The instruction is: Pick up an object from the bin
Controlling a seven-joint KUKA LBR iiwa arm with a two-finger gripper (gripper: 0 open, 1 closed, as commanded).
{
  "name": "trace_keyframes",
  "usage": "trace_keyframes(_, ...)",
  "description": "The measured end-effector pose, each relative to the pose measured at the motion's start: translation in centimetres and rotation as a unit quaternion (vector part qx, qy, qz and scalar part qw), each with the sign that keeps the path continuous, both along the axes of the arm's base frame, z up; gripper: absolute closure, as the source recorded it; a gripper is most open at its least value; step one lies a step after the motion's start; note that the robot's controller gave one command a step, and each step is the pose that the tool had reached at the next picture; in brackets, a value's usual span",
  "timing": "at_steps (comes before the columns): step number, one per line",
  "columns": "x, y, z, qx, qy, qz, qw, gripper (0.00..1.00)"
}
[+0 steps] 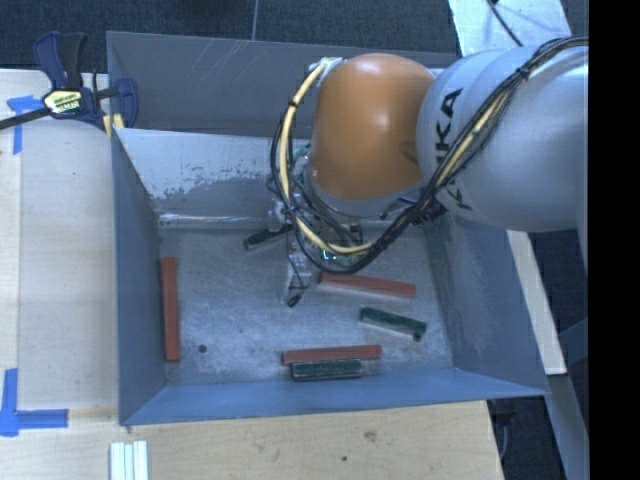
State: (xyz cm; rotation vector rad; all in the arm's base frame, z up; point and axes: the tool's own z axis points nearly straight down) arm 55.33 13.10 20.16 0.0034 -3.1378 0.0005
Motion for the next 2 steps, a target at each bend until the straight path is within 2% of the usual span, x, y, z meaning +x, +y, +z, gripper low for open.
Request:
trace_keyframes(1,1.2,-5.7,-11.8,-0.001,0.0002,0.106,0.9943,0.0)
trace_keyframes(2,6.6,-13.3,-11.5,0.0,-0.0043,0.205,0.9787,0.0)
